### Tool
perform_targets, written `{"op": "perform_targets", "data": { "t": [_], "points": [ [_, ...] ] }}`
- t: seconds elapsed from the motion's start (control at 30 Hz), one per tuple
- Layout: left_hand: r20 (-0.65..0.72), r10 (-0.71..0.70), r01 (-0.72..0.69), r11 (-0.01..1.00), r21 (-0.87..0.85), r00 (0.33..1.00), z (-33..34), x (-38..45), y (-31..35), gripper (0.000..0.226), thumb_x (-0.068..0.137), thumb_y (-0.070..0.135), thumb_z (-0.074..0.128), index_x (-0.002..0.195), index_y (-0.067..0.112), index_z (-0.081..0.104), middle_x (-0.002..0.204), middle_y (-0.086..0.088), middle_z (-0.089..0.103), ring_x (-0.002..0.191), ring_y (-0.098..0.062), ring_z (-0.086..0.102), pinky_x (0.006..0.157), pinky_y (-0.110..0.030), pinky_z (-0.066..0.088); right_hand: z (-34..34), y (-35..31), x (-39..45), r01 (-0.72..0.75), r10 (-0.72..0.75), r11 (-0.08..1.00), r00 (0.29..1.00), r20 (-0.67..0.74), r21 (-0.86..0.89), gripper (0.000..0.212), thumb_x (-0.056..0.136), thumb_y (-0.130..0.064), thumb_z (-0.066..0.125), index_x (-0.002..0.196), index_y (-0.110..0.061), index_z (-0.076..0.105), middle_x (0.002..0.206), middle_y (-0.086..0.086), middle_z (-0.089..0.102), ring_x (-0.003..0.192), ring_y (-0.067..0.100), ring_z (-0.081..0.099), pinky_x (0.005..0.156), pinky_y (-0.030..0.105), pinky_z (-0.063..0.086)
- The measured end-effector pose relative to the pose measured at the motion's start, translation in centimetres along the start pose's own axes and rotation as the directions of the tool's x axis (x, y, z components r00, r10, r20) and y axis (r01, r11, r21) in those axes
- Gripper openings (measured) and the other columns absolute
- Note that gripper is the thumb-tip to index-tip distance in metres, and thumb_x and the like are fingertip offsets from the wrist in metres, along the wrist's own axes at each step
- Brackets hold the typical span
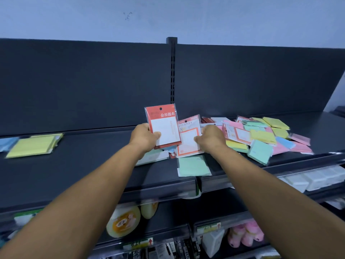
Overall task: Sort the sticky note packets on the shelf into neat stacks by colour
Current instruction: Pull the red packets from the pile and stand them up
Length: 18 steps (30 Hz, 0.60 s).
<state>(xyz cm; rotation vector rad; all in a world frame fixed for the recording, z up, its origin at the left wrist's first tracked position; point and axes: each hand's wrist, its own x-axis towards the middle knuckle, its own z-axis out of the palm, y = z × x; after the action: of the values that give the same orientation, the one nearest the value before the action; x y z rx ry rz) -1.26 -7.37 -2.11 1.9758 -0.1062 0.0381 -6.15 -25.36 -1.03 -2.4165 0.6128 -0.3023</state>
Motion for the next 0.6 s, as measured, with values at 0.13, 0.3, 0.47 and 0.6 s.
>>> {"op": "perform_targets", "data": {
  "t": [0.13, 0.3, 0.47, 0.6],
  "points": [
    [-0.046, -0.001, 0.003, 0.999, 0.043, 0.999, -3.5, 0.4, -1.0, 0.018, 0.093, 0.013, 0.057, 0.111, 0.014, 0.062, 0.11, -0.004, 0.067, 0.095, -0.024, 0.065, 0.085, -0.039, 0.055, 0.4, -2.6, 0.2, 0.104, -0.101, 0.993, 0.993, -0.053, 0.057, 0.012, 0.088, -0.013, 0.057, 0.081, -0.008, 0.066, 0.095, 0.012, 0.069, 0.092, 0.031, 0.062, 0.077, 0.034, 0.05],
    [-0.114, -0.01, 0.021, 0.995, 0.098, 0.993, -9.2, 1.3, -3.1, 0.02, 0.095, 0.013, 0.054, 0.114, 0.012, 0.06, 0.106, -0.002, 0.064, 0.095, -0.025, 0.064, 0.078, -0.038, 0.057, 2.8, -7.0, -0.1, 0.172, -0.169, 0.982, 0.985, -0.04, 0.072, 0.015, 0.089, -0.009, 0.051, 0.078, -0.012, 0.061, 0.094, 0.012, 0.068, 0.087, 0.032, 0.062, 0.068, 0.033, 0.048],
    [-0.145, -0.011, 0.04, 0.979, 0.199, 0.989, -14.6, 2.5, -5.8, 0.017, 0.091, 0.012, 0.057, 0.108, 0.012, 0.063, 0.108, -0.006, 0.067, 0.094, -0.025, 0.064, 0.081, -0.037, 0.055, 7.4, -11.3, -0.5, 0.197, -0.203, 0.967, 0.979, 0.02, 0.161, 0.02, 0.087, -0.006, 0.046, 0.07, -0.013, 0.054, 0.086, 0.01, 0.065, 0.077, 0.027, 0.055, 0.065, 0.033, 0.046],
    [-0.169, -0.017, 0.062, 0.962, 0.266, 0.985, -17.6, 3.3, -7.8, 0.013, 0.09, 0.014, 0.06, 0.101, 0.012, 0.064, 0.102, -0.003, 0.067, 0.093, -0.024, 0.065, 0.079, -0.033, 0.053, 11.3, -14.3, -0.9, 0.18, -0.196, 0.966, 0.978, 0.068, 0.183, 0.021, 0.087, -0.007, 0.047, 0.068, -0.014, 0.053, 0.075, 0.004, 0.059, 0.072, 0.024, 0.05, 0.06, 0.027, 0.039]
  ]
}}
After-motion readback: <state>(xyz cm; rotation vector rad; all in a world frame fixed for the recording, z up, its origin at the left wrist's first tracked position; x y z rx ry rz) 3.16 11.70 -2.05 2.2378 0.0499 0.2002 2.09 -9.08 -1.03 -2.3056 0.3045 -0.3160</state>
